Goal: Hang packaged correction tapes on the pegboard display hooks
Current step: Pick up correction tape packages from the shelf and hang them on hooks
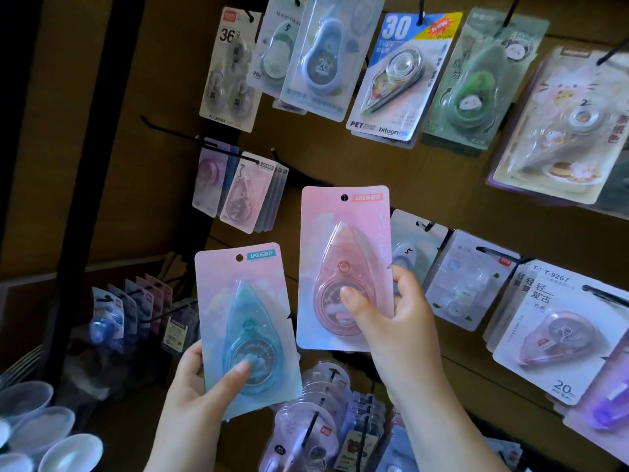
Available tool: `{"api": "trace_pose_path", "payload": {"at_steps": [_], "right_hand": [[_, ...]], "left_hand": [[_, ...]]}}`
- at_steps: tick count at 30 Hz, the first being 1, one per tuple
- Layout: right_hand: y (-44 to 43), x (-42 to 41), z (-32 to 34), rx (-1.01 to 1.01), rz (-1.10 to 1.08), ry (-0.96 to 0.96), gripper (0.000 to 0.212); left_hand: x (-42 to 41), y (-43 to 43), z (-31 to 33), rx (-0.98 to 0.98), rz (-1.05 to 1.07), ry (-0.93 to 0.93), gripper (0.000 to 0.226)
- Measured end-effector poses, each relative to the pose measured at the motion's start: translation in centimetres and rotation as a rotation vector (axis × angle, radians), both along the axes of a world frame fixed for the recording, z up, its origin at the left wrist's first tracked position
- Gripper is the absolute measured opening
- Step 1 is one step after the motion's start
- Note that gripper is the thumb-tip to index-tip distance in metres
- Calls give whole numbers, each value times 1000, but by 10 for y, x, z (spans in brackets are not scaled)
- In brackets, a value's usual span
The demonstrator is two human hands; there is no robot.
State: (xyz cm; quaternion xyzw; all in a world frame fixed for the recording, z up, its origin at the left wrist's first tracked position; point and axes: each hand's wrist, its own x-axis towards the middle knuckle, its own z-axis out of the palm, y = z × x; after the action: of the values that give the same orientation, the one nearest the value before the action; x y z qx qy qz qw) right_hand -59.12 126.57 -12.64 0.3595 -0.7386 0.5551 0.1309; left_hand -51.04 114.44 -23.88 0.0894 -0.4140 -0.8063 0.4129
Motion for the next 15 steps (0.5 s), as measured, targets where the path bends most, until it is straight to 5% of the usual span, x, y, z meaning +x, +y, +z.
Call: {"api": "trace_pose_path", "payload": {"at_steps": [9,15], "right_hand": [[3,-13,14,97,-76,7,31],[-20,-46,13,44,-168,-42,49]], "left_hand": [[0,1,3,22,-10,1,28],[1,-4,-2,-14,-7,6,38]]}}
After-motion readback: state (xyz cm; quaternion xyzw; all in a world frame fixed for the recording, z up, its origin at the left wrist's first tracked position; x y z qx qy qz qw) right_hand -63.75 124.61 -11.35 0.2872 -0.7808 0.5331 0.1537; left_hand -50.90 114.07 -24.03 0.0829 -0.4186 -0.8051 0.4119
